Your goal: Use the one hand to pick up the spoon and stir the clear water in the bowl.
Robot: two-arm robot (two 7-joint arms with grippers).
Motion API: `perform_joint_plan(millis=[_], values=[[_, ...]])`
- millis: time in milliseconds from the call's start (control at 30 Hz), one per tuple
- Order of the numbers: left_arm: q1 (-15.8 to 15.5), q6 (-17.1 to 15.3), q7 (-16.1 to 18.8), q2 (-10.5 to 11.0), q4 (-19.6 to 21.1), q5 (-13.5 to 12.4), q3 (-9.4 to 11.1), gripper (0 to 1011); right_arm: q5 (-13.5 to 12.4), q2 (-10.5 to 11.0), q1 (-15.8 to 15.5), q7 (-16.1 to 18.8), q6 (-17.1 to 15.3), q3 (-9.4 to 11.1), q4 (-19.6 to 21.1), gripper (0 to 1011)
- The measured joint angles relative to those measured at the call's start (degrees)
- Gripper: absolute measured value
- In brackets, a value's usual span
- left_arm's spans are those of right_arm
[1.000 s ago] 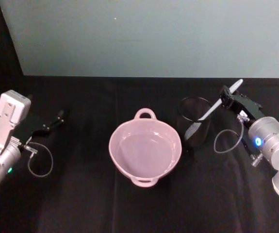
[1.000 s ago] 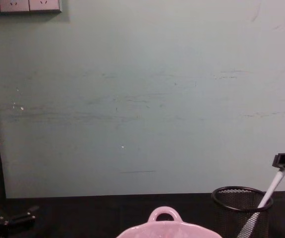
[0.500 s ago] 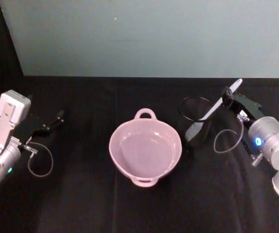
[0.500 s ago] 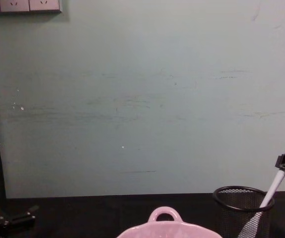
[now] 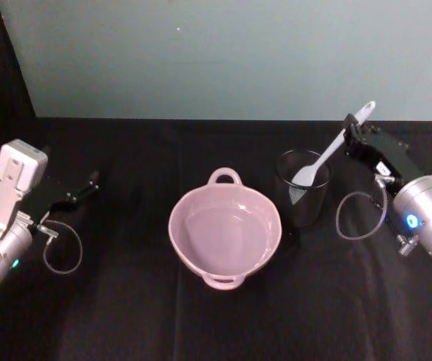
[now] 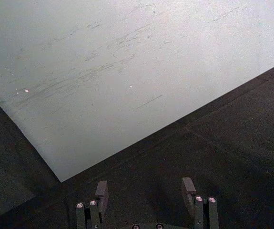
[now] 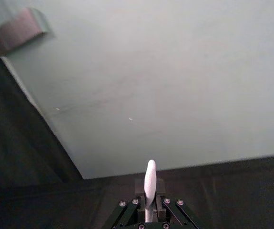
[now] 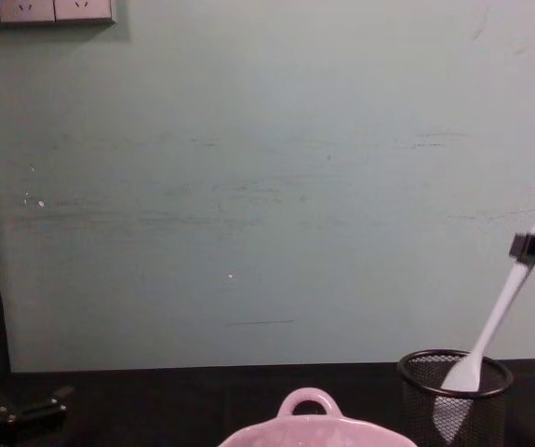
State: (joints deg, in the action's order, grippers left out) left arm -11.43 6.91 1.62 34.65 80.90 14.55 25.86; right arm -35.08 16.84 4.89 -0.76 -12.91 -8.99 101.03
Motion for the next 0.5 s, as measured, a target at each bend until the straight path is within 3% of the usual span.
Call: perform_joint_plan(millis=[267,500], values=[[0.0,0.0,0.0,0.0,0.0,0.0,0.0,1011,3.4,3.2,-1.3,5.2,2.8,0.8,3.8,129],[0.0,0.0,0.0,0.0,0.0,0.0,0.0,1011,3.6,6.2,-2.5,10.0,4.4,2.7,6.9,129]])
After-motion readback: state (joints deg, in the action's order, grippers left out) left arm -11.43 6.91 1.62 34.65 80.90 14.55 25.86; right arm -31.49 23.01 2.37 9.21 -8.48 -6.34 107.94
